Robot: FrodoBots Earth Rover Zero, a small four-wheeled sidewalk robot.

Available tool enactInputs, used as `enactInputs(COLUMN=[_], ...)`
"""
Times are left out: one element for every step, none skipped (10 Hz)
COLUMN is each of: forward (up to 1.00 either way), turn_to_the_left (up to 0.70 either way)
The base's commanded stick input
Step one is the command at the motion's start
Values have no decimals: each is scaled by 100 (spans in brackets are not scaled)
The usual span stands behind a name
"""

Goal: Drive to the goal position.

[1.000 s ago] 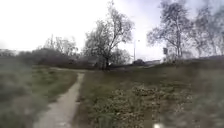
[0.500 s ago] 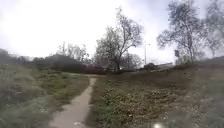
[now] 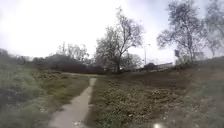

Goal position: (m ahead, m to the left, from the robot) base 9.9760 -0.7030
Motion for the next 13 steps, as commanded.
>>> enactInputs(forward=[70,70,70,70,70,70,70,70,70,70,70,70,70], turn_to_the_left=[12,35,30,26,33,35,35,35,35,4,1,17,32])
